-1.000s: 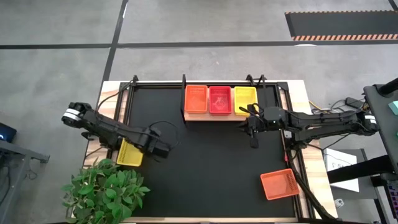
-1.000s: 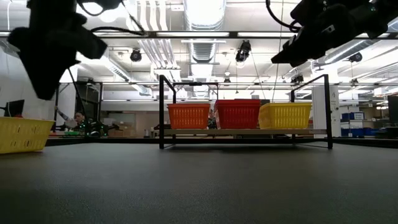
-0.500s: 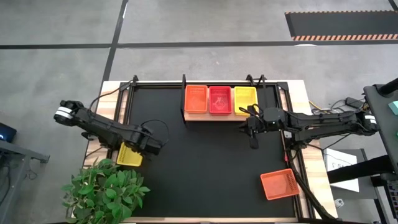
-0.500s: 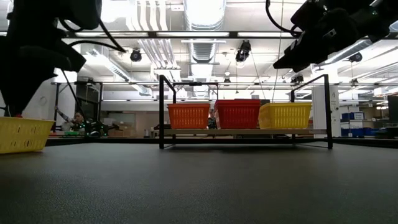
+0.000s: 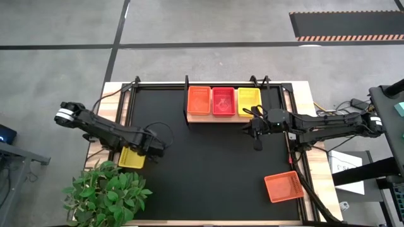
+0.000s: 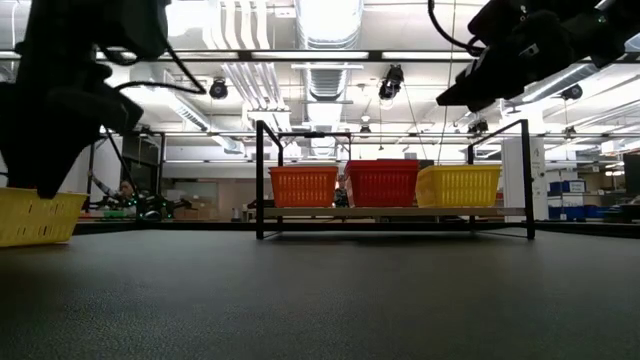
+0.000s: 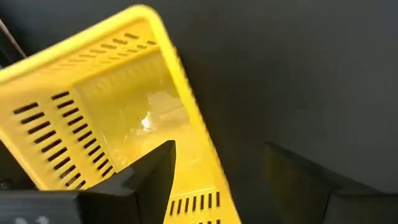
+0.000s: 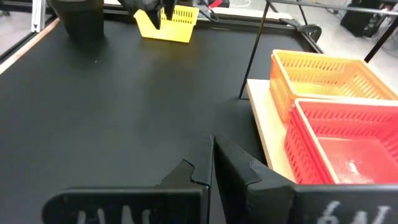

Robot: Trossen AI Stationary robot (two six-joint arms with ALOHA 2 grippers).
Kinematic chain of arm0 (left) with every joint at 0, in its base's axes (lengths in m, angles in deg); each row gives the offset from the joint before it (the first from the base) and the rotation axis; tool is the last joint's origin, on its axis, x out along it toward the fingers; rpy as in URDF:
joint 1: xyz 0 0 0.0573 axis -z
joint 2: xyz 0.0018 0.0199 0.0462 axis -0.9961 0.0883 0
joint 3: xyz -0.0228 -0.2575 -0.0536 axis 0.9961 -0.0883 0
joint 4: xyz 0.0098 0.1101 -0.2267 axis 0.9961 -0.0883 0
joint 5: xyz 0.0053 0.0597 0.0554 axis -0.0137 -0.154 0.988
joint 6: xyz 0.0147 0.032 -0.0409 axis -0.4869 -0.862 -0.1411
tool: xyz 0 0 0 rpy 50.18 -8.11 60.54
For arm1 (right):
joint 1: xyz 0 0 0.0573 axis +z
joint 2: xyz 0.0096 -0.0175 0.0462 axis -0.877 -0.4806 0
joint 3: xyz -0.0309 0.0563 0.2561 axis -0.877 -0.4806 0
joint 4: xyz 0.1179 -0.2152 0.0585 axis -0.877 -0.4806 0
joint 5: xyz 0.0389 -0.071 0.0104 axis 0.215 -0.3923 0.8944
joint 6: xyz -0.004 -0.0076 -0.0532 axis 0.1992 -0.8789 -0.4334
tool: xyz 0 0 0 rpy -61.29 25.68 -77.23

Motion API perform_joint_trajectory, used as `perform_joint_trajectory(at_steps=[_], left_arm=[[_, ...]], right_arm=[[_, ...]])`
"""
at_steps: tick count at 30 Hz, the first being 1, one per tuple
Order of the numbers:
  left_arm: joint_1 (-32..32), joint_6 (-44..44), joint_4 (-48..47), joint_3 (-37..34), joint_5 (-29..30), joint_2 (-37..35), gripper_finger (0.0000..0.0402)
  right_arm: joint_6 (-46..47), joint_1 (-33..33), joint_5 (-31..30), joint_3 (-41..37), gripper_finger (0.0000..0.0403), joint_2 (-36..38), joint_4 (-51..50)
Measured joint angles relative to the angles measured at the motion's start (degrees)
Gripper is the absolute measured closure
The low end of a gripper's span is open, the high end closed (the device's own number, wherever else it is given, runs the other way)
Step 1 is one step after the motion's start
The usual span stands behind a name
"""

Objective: Stack baskets on shelf by color
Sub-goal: Stack the yellow basket on top of the yellow basket on the shelf

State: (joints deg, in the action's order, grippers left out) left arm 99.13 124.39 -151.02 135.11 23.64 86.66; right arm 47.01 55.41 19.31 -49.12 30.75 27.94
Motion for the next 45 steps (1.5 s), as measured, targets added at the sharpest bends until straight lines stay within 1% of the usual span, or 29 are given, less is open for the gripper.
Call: perform_joint_trajectory(at_steps=[4,7,9,12,15,16,17,19,22,26,30,32,35,38,41,45], left_arm=[[0.0,-0.6,2.4,-2.2,-0.7,0.6,0.0182],[0.0,-3.6,3.7,-2.6,-0.5,1.2,0.0201],[0.1,-5.9,5.2,-2.8,0.1,2.0,0.0229],[0.1,-10.4,6.3,-2.9,0.0,3.0,0.0288],[0.0,-18.5,6.8,-2.1,-2.1,3.7,0.0361],[0.1,-21.9,6.9,-1.3,-3.6,3.7,0.0380],[0.2,-25.4,7.0,-0.3,-4.9,3.7,0.0390],[0.3,-32.3,7.1,2.4,-5.4,3.7,0.0392],[0.4,-43.9,9.2,7.0,-4.0,3.7,0.0399],[0.3,-58.7,20.6,10.7,-2.4,3.7,0.0401],[0.3,-72.2,33.7,10.4,-2.4,3.7,0.0401],[0.3,-76.8,38.5,9.7,-2.4,3.7,0.0401],[0.3,-80.5,40.9,9.3,-2.4,3.7,0.0401],[0.3,-81.7,41.4,9.3,-2.4,3.7,0.0401],[0.3,-81.7,41.5,9.1,-2.4,3.9,0.0401],[0.3,-81.7,41.4,8.5,-2.4,5.1,0.0401]], right_arm=[[1.2,0.0,0.0,0.0,0.0394,0.0,-1.5],[1.3,0.0,0.0,0.0,0.0394,0.0,-1.4],[1.3,0.0,0.0,0.0,0.0394,0.0,-1.5],[1.4,0.0,0.0,-0.2,0.0394,0.0,-1.5],[1.9,0.0,0.0,-0.3,0.0394,0.0,-1.4],[2.4,0.0,0.0,-0.3,0.0394,0.0,-1.4],[2.7,0.0,0.0,-0.3,0.0394,0.0,-1.4],[2.9,0.0,0.0,-0.3,0.0394,0.0,-1.4],[4.9,0.0,0.0,-0.3,0.0391,0.0,-0.7],[7.3,1.6,0.0,-0.4,0.0365,-1.0,1.0],[6.9,4.2,0.5,0.7,0.0323,-4.5,7.6],[6.2,5.6,1.7,2.3,0.0302,-6.6,8.4],[5.2,7.4,3.2,5.7,0.0274,-10.5,8.2],[3.4,8.0,4.6,10.5,0.0254,-14.8,8.0],[1.1,8.0,8.9,16.1,0.0241,-19.4,6.9],[-4.0,8.0,12.9,23.9,0.0233,-25.8,3.7]])
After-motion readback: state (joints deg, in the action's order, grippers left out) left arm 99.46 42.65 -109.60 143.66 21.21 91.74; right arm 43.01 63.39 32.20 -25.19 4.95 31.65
